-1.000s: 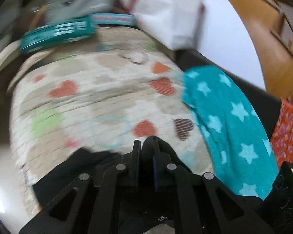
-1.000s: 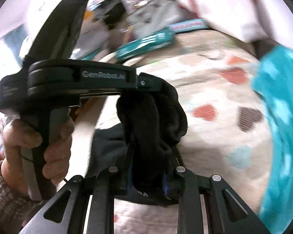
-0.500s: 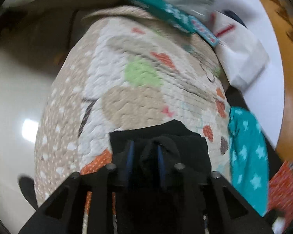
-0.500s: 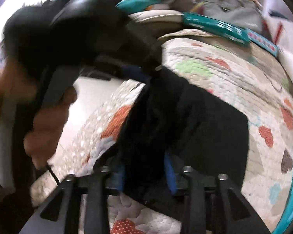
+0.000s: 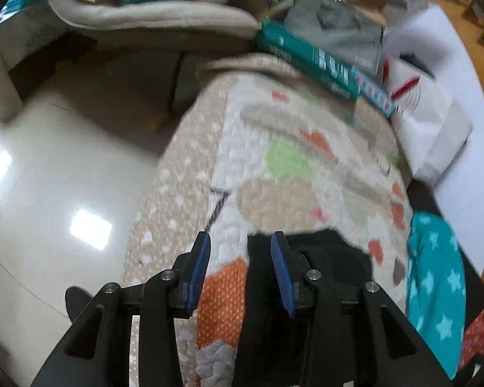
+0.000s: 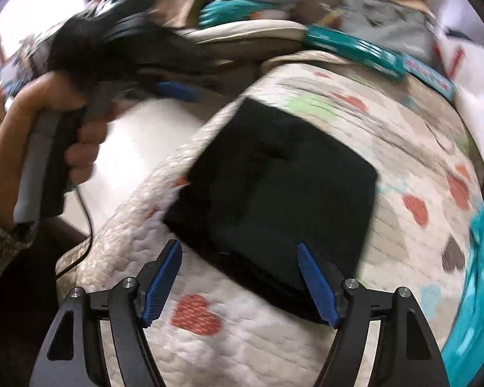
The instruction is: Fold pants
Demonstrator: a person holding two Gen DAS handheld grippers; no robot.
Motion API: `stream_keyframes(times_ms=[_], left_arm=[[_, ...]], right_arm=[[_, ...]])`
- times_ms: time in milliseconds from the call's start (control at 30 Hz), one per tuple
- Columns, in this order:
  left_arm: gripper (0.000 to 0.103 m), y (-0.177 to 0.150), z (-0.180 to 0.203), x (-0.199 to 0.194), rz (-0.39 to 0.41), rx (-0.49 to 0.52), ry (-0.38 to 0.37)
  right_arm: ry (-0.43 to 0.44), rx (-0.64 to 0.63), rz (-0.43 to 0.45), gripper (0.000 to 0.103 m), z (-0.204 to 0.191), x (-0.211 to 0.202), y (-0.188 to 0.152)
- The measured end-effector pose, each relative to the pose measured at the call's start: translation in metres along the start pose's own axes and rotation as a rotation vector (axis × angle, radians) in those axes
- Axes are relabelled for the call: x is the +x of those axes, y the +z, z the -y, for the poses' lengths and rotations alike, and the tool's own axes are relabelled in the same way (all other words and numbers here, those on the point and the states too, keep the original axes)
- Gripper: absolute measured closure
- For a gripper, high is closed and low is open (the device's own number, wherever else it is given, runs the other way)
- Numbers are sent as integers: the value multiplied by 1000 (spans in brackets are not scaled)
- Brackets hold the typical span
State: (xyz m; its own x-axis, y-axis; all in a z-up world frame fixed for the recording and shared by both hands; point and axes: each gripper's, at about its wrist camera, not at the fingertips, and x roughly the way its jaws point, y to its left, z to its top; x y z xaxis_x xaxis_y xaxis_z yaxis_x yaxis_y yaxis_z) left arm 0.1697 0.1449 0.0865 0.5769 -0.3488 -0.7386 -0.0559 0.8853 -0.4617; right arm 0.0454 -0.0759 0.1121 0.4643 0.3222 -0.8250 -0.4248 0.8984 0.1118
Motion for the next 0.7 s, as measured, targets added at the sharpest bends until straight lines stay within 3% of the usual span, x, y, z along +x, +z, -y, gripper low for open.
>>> stream_keyframes(times_ms=[100,200,333,400,433,567,700], left_arm=[[58,-1,16,-12,47,53,-64],[53,-11,38,2,20,131,-53],[53,-27,40,56,-100,221,226],[53,-29,26,73,-145,196,316],[53,-29,14,79,-176,151,324],[53,-21,-13,66,-197,-14,196],[53,-17,-25,35,-122,-102,94]], right_arm=[[-26,116,20,24,40,-1,6],[-41,218,22,24,65,-4,3],[-21,348,8,24,90,3,-1],[-8,401,-1,24,102,6,-5],[-4,414,-2,24,104,6,-8],[5,432,-1,24,109,6,-15],[10,425,4,24,111,5,-15]])
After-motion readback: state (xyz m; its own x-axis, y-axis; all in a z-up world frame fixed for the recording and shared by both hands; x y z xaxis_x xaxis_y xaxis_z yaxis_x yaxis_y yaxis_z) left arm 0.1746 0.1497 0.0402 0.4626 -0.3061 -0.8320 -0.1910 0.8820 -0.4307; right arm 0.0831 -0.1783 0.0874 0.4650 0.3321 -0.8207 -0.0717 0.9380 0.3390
